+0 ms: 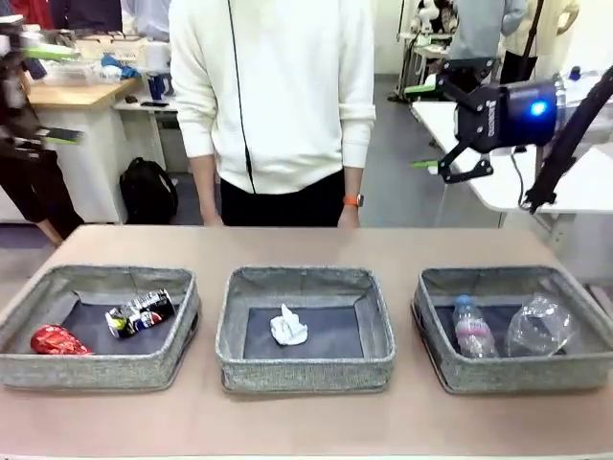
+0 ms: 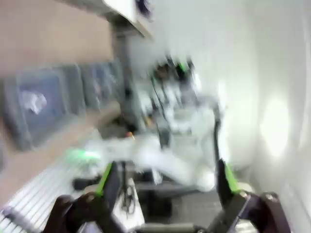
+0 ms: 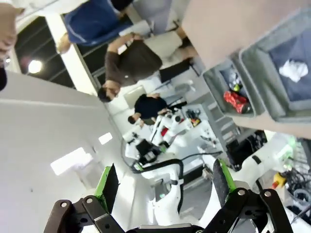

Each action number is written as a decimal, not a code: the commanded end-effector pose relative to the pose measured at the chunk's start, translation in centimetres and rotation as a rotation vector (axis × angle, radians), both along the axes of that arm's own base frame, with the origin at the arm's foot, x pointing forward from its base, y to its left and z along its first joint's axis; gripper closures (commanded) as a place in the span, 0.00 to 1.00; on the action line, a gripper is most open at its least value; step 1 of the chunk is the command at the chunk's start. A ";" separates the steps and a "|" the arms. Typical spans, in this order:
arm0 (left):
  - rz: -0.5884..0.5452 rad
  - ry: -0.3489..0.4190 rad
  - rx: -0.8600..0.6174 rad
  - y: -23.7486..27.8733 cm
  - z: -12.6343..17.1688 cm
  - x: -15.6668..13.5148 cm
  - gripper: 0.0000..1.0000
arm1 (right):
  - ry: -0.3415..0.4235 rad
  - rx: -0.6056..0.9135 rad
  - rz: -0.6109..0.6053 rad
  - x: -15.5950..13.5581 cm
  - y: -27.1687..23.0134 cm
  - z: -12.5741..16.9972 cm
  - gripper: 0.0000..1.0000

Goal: Sort the waste into the appropriate baskets.
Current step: Place the picked waste into the Fabric basket indicated by the person.

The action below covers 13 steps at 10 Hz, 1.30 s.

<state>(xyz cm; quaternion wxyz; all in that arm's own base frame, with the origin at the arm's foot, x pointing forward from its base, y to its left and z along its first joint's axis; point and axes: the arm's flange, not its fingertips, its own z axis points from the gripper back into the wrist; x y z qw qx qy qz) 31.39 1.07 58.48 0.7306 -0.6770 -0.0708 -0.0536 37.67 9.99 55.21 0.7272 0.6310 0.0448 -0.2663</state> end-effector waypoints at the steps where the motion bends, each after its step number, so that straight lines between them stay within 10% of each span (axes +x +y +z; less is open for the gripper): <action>1: -0.322 0.164 -0.100 1.3 -5.2 3.6 0.00 | -0.168 0.047 0.002 -2.5 -7.0 1.9 0.00; 3: -0.446 0.312 0.057 -0.1 -7.9 5.9 0.00 | -0.144 -0.028 0.028 -5.2 -12.6 2.0 0.00; 4: -0.438 0.419 0.017 -0.8 -7.7 7.1 0.00 | -0.123 0.026 -0.030 -1.8 -7.2 1.9 0.00; 5: -0.353 0.244 -0.118 -0.2 -8.4 2.5 0.00 | -0.123 0.026 -0.030 -1.8 -7.2 1.9 0.00; 13: -0.353 0.244 -0.118 -0.2 -8.4 2.5 0.00 | -0.123 0.026 -0.030 -1.8 -7.2 1.9 0.00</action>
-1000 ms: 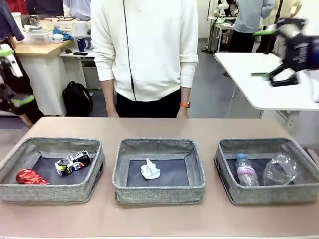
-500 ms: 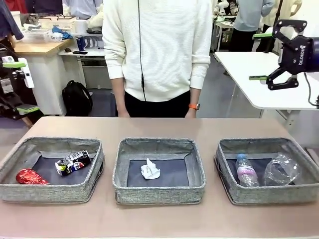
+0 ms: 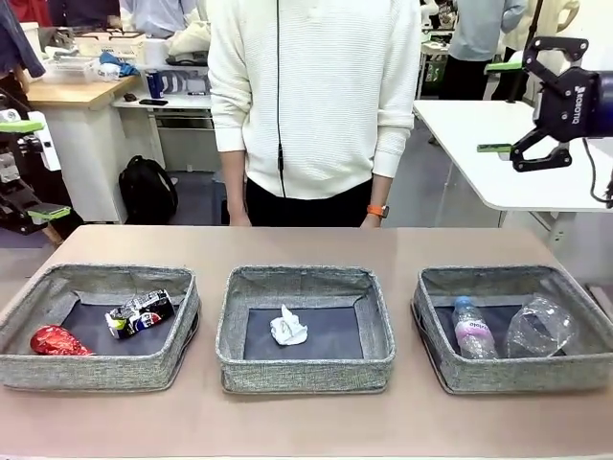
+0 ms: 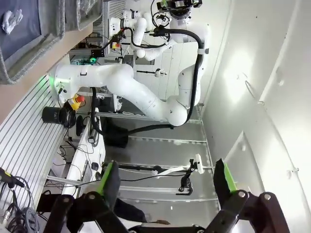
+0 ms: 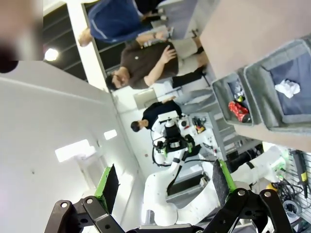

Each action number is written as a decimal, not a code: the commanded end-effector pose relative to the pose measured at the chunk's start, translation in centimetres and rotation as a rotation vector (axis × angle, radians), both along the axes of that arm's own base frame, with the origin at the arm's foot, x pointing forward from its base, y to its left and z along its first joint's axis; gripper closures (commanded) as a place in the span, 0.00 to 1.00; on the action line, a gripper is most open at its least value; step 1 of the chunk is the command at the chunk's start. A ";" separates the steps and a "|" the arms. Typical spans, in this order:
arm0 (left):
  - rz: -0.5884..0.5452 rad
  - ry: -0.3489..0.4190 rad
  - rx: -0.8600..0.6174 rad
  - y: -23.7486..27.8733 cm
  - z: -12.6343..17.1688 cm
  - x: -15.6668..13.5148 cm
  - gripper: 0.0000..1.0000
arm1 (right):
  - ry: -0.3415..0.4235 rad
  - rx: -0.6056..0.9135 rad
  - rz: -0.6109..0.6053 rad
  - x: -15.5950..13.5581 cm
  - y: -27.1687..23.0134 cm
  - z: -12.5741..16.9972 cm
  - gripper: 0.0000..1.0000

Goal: Sort the waste into the appropriate baskets.
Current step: Place the picked waste into the Fabric basket indicated by the person.

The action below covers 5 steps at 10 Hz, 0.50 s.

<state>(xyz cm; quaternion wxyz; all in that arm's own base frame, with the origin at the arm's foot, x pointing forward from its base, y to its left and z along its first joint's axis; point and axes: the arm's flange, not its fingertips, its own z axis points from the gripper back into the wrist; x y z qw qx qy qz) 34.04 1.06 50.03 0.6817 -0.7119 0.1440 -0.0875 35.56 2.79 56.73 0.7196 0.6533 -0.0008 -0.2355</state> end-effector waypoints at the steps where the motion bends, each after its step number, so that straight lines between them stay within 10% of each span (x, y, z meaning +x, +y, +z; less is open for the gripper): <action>1: 0.006 -0.018 -0.031 -0.2 0.0 -0.2 0.00 | -0.006 0.006 -0.011 0.3 0.0 0.4 0.00; 5: 0.006 -0.018 -0.031 -0.2 0.0 -0.2 0.00 | -0.006 0.006 -0.011 0.3 0.0 0.4 0.00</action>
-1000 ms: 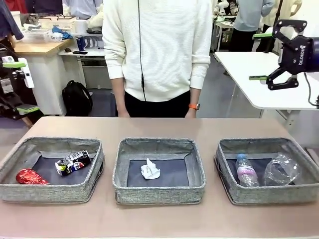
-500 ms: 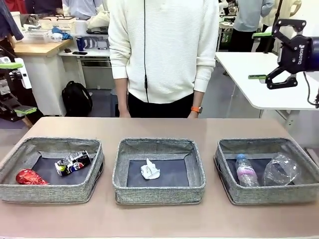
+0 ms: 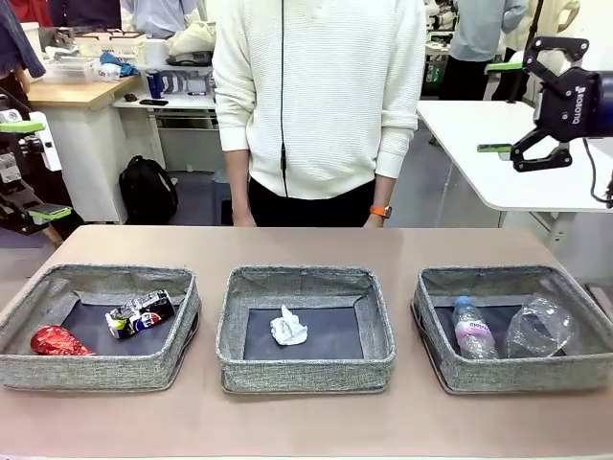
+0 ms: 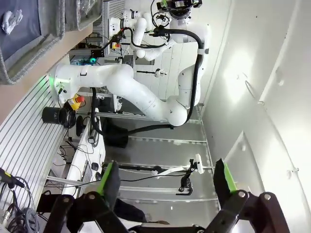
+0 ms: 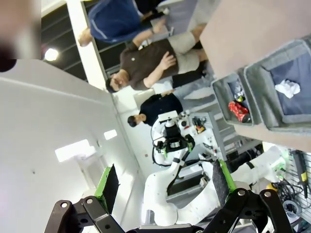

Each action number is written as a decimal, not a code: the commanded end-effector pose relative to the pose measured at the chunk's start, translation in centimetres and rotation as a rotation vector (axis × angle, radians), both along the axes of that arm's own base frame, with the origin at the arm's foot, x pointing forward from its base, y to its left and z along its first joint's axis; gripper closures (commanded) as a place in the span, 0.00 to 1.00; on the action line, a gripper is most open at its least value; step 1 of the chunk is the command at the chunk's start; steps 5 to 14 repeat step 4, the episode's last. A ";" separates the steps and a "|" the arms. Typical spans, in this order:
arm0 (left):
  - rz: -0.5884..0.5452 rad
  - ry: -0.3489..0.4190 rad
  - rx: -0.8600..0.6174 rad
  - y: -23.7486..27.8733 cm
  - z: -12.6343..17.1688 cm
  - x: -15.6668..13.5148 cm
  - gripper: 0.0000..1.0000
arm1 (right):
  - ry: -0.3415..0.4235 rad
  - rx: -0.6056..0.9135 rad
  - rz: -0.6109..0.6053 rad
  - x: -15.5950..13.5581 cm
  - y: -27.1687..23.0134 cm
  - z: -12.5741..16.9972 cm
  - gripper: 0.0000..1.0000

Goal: Sort the waste into the appropriate baskets.
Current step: Place the picked waste into the Fabric basket indicated by the person.

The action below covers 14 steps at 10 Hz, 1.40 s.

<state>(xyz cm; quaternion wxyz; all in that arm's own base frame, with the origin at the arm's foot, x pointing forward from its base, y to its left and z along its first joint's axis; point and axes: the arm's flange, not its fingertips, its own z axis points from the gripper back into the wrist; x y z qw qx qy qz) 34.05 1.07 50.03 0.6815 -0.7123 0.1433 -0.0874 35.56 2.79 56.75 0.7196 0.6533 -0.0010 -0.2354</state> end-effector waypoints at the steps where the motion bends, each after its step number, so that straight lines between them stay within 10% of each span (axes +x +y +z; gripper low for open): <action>1: 0.005 -0.017 -0.030 -0.2 0.0 -0.2 0.00 | -0.006 0.007 -0.011 0.3 0.0 0.4 0.00; 14: 0.005 -0.017 -0.030 -0.2 0.0 -0.2 0.00 | -0.006 0.007 -0.011 0.3 0.0 0.4 0.00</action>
